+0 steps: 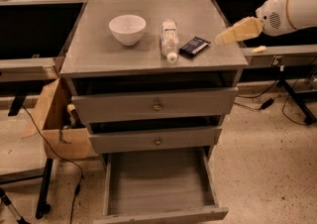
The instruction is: Place rxbar blueberry into bottom drawer
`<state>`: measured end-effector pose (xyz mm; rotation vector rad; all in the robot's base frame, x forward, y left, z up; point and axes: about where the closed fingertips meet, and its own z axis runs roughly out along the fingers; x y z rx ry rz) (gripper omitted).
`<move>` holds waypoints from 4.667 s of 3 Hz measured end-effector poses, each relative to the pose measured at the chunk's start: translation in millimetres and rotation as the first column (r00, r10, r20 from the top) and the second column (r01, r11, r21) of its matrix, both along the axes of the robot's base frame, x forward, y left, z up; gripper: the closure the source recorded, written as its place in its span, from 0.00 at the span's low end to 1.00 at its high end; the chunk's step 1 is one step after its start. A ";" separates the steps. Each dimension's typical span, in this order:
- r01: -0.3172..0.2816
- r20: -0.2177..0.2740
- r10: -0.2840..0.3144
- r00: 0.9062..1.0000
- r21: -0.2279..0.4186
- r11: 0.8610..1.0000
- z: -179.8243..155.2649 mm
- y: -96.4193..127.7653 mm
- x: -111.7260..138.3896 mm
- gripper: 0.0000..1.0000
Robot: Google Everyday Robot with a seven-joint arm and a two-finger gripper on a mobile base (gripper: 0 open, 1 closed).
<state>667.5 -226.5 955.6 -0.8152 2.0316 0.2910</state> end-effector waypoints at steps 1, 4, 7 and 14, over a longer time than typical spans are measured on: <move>0.000 0.000 0.000 1.000 0.000 1.000 0.0 0.0 0.0 0.00; -0.038 0.028 0.035 0.999 0.109 0.993 -68.1 26.3 64.4 0.00; -0.214 0.104 0.197 0.975 0.193 0.958 -94.7 71.4 134.1 0.00; -0.266 -0.078 0.267 0.960 0.023 0.964 -129.6 101.6 118.7 0.00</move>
Offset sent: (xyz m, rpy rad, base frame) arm 0.0280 0.0066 -0.0328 -0.0024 0.0228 -0.0292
